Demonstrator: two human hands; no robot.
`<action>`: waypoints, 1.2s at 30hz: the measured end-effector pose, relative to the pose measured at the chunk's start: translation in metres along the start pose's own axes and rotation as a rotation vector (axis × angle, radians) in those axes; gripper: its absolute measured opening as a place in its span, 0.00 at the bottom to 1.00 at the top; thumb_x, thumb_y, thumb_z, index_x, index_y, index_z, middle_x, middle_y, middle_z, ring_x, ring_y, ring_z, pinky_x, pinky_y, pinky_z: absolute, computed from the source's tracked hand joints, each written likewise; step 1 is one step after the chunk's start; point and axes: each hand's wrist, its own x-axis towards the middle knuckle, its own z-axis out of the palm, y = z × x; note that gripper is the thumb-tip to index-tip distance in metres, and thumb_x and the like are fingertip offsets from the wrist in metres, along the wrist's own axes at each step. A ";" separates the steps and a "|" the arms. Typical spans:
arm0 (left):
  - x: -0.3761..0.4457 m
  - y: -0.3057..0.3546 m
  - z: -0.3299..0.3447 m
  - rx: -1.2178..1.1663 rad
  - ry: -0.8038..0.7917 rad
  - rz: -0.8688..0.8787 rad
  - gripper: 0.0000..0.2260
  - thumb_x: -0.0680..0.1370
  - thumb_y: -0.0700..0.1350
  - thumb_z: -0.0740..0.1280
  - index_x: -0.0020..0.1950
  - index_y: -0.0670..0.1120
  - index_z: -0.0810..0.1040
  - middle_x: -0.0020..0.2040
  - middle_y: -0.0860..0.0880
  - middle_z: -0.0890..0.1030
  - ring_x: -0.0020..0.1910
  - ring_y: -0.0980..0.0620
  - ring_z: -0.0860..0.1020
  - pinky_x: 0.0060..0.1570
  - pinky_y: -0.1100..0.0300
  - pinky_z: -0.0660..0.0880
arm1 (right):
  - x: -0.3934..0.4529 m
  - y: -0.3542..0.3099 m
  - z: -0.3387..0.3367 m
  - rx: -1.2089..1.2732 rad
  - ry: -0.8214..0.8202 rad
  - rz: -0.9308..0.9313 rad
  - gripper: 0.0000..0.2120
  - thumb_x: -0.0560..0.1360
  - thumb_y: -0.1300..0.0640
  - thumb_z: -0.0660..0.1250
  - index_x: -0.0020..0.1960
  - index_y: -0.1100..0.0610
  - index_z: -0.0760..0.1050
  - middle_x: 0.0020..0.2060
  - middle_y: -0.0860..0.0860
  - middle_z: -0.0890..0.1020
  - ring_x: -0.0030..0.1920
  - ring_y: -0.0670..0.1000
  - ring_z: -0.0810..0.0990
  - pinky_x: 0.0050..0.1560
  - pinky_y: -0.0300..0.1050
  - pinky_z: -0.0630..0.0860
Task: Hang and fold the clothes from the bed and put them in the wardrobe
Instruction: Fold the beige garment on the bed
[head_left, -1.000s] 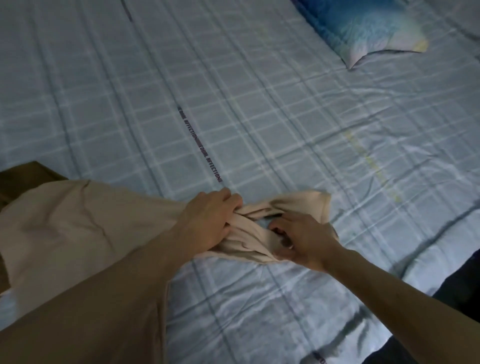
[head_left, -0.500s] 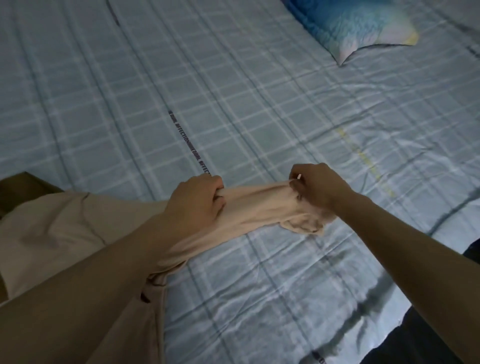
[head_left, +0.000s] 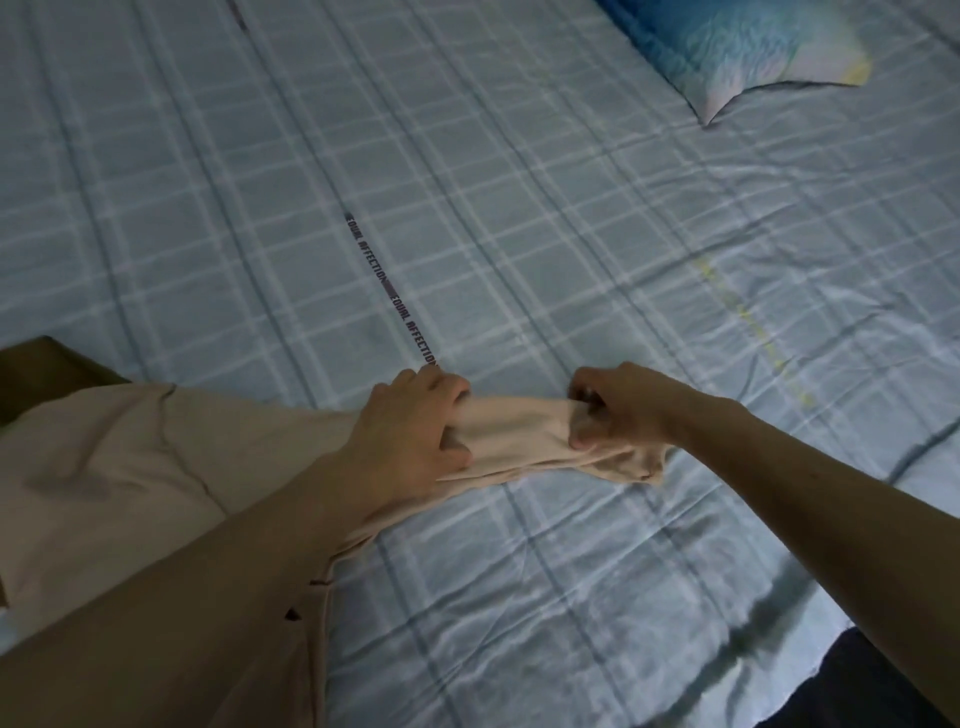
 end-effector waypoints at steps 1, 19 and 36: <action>0.002 0.001 -0.002 0.008 -0.044 -0.012 0.26 0.69 0.58 0.70 0.65 0.55 0.70 0.59 0.54 0.75 0.55 0.49 0.75 0.56 0.49 0.69 | -0.003 0.002 0.000 -0.025 -0.047 0.016 0.21 0.65 0.42 0.74 0.54 0.45 0.73 0.44 0.45 0.80 0.45 0.50 0.79 0.48 0.49 0.78; -0.009 0.024 -0.040 -0.242 -0.047 0.129 0.15 0.70 0.41 0.71 0.56 0.50 0.76 0.47 0.51 0.80 0.45 0.51 0.77 0.46 0.55 0.73 | -0.080 -0.003 0.004 0.312 0.287 -0.308 0.10 0.73 0.56 0.74 0.46 0.47 0.74 0.36 0.43 0.79 0.40 0.44 0.78 0.37 0.34 0.71; -0.257 0.005 -0.082 0.183 0.222 0.582 0.07 0.73 0.46 0.63 0.48 0.46 0.77 0.44 0.46 0.77 0.39 0.45 0.75 0.36 0.53 0.70 | -0.282 -0.211 0.092 0.068 0.337 -0.303 0.08 0.68 0.50 0.64 0.46 0.45 0.69 0.39 0.43 0.71 0.37 0.50 0.76 0.35 0.48 0.72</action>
